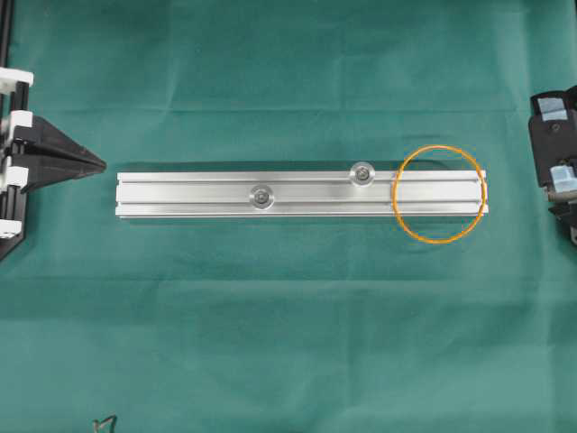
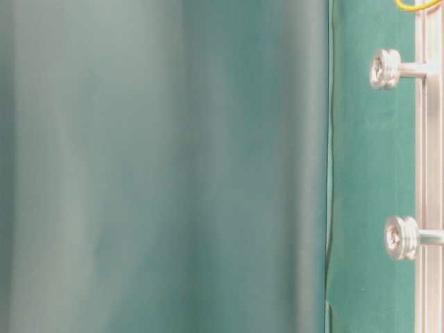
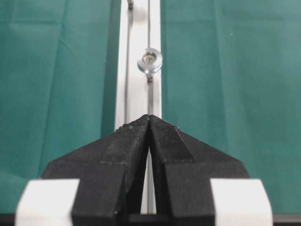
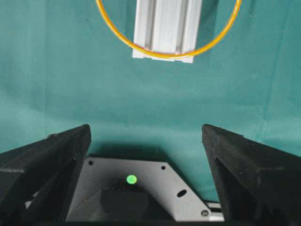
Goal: Hook the rubber onto the shaft.
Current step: 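Move the right gripper toward the orange rubber band at the rail's right end, then lower the open right gripper over the band's edge beside the rail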
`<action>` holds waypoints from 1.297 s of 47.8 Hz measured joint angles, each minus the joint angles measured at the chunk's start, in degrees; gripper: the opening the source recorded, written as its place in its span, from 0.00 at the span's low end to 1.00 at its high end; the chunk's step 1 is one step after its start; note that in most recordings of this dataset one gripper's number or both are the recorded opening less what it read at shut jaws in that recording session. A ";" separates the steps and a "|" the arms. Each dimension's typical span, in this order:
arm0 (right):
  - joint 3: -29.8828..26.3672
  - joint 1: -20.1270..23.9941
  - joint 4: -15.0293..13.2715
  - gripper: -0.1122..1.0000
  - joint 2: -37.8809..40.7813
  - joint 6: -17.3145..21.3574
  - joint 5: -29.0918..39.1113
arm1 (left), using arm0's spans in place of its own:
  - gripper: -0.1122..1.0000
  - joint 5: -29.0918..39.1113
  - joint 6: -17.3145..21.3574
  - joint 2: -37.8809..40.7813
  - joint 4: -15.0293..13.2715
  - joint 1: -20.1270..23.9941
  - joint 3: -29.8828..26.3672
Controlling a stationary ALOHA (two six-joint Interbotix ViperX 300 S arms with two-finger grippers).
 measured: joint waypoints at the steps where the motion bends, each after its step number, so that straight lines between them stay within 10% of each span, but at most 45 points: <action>1: 0.00 0.00 0.00 0.98 -0.09 0.00 0.00 | 0.10 0.00 0.00 0.09 0.09 0.00 0.00; 62: -8.17 -0.09 0.00 0.98 16.70 0.09 -11.34 | 0.10 0.00 0.00 0.09 0.00 -0.09 0.00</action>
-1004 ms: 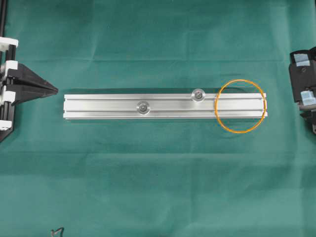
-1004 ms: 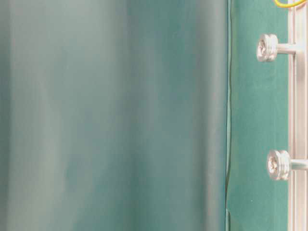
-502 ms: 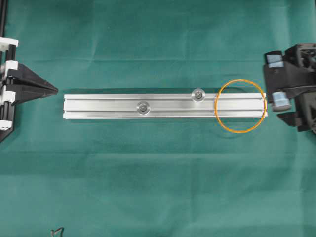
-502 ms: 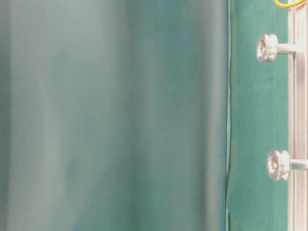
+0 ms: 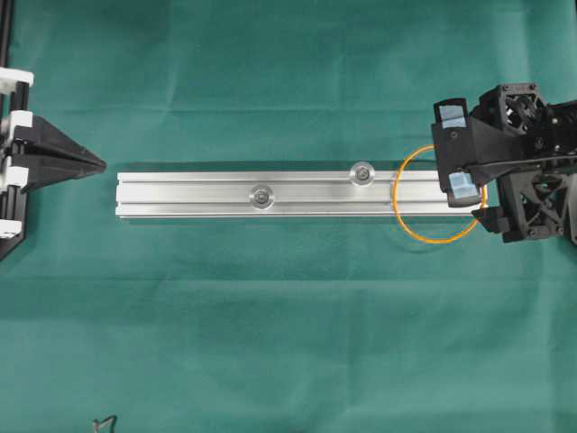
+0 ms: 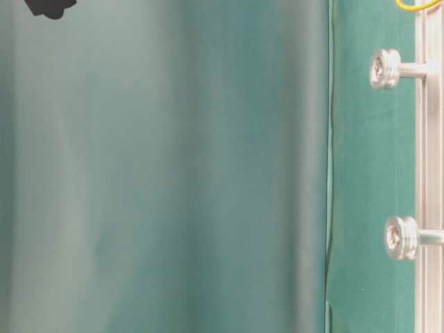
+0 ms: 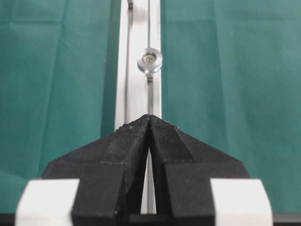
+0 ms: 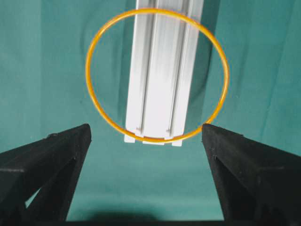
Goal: Hook the rubber onto the shaft.
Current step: 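Lower the open right gripper over the band's edge beside the rail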
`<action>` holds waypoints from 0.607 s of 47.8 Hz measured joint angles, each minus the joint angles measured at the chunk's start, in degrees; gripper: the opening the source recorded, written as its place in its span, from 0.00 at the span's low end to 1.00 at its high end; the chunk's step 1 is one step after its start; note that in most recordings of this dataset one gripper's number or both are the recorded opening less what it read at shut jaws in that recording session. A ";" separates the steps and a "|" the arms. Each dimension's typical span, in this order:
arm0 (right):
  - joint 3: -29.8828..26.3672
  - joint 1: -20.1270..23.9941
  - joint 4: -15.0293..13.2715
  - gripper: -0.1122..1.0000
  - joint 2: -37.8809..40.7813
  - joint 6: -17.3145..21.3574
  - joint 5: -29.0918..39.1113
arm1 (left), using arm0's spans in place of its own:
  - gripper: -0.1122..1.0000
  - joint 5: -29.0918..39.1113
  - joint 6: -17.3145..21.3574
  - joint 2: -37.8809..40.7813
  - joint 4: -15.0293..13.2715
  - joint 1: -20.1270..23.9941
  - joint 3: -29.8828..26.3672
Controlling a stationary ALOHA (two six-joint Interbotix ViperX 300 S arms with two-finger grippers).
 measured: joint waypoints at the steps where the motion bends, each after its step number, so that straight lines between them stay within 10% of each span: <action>1: 0.00 0.09 0.00 0.98 -0.09 0.00 0.00 | 0.10 0.00 0.00 0.00 0.09 0.09 0.00; 29: 0.00 0.09 1.05 0.98 0.00 -0.09 -0.26 | 0.10 0.00 0.00 0.00 0.09 0.00 0.00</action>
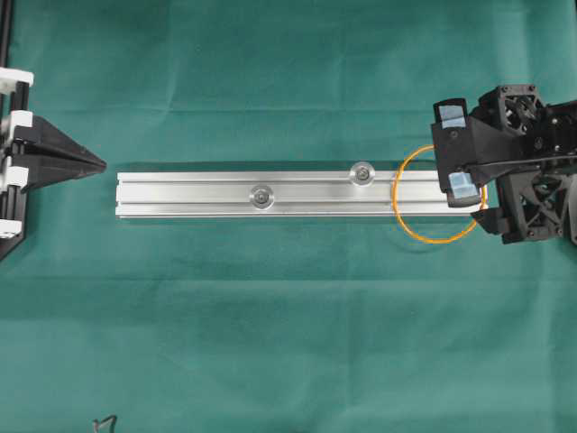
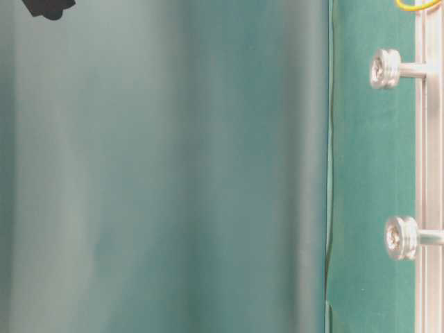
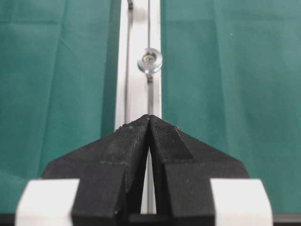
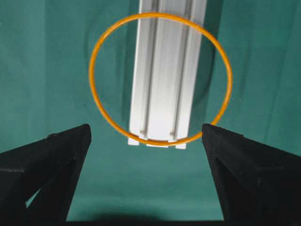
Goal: Hook the rubber onto the shaft.
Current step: 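Lower the open right gripper over the band's edge beside the rail, then close the right gripper on the orange band and lift it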
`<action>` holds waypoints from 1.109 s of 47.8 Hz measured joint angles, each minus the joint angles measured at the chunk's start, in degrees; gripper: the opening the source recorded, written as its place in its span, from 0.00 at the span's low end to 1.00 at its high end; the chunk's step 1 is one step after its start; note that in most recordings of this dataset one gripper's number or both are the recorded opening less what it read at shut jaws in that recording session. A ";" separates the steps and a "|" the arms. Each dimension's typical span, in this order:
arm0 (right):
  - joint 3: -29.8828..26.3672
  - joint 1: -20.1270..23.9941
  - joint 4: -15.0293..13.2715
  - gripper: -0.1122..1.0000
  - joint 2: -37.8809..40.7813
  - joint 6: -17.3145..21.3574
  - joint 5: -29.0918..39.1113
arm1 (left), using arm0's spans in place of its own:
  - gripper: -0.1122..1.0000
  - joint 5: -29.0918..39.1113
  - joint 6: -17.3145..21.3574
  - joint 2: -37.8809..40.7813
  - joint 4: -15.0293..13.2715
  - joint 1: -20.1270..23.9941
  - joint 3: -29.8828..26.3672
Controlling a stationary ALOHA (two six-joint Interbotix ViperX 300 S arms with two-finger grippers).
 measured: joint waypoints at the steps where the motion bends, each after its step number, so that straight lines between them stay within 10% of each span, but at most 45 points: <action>1: 0.09 -0.09 0.09 0.98 0.00 0.09 -0.09 | 0.10 0.00 -0.09 0.00 0.00 0.00 0.00; 53: 8.17 4.66 6.33 0.97 9.58 0.26 -17.58 | 0.10 0.00 -0.88 0.00 -0.09 0.00 0.00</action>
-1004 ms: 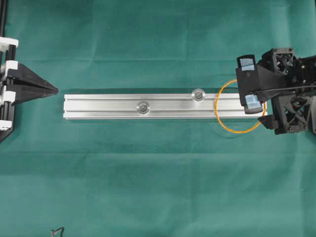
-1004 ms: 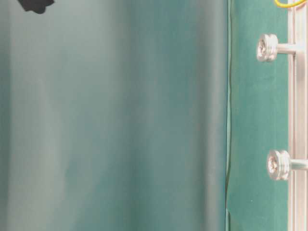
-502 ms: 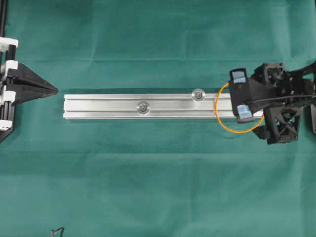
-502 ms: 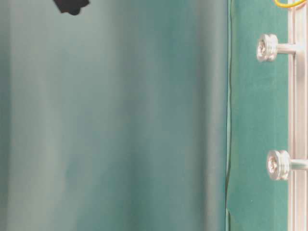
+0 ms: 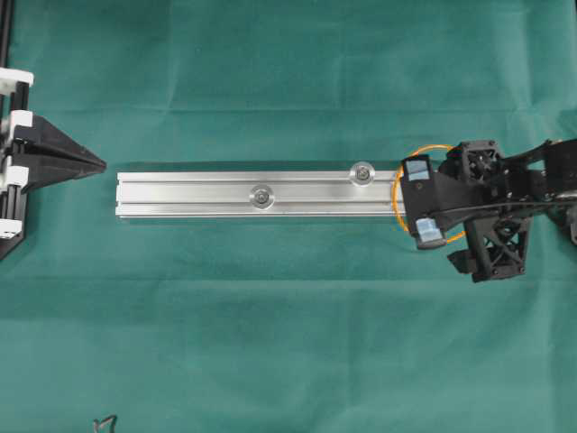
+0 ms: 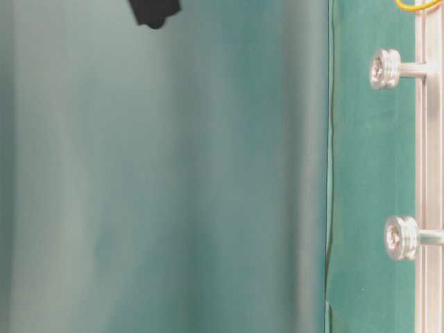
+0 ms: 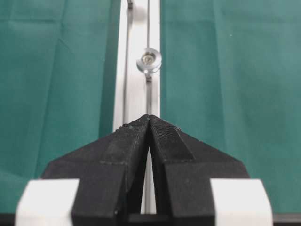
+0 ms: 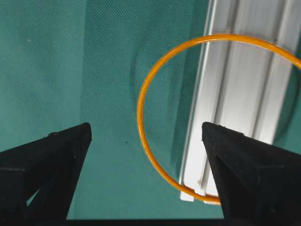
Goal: Hook the rubber onto the shaft.
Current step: 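Close the right gripper on the orange band and lift it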
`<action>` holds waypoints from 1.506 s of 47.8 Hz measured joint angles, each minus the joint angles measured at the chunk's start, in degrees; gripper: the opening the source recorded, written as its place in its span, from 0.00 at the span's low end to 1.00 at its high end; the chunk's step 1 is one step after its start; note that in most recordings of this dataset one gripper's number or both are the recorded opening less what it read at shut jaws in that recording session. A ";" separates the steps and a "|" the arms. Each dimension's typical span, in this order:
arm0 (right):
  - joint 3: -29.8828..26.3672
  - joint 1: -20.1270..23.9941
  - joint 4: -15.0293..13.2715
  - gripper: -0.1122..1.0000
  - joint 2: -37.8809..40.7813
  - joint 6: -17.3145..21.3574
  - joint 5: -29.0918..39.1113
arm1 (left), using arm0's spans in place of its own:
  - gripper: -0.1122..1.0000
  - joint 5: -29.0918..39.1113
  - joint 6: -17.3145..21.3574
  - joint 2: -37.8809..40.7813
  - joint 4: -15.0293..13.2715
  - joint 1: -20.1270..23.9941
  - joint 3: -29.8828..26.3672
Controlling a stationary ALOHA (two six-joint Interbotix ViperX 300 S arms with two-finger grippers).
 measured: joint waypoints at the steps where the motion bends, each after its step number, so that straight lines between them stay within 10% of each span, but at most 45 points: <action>1: 0.18 0.09 0.00 0.97 0.26 0.00 -0.18 | 0.10 0.00 0.00 0.00 0.00 0.09 0.00; 58: 5.89 1.85 4.31 0.94 5.71 4.22 -11.87 | 0.10 0.00 0.00 0.62 0.09 0.00 0.00; 64: 5.80 1.85 4.31 0.85 5.63 4.22 -11.87 | 0.10 0.00 0.09 0.62 0.09 0.00 0.00; 72: 5.89 1.93 3.08 0.47 5.63 4.22 -11.95 | 0.10 0.00 0.09 0.62 0.00 0.09 0.00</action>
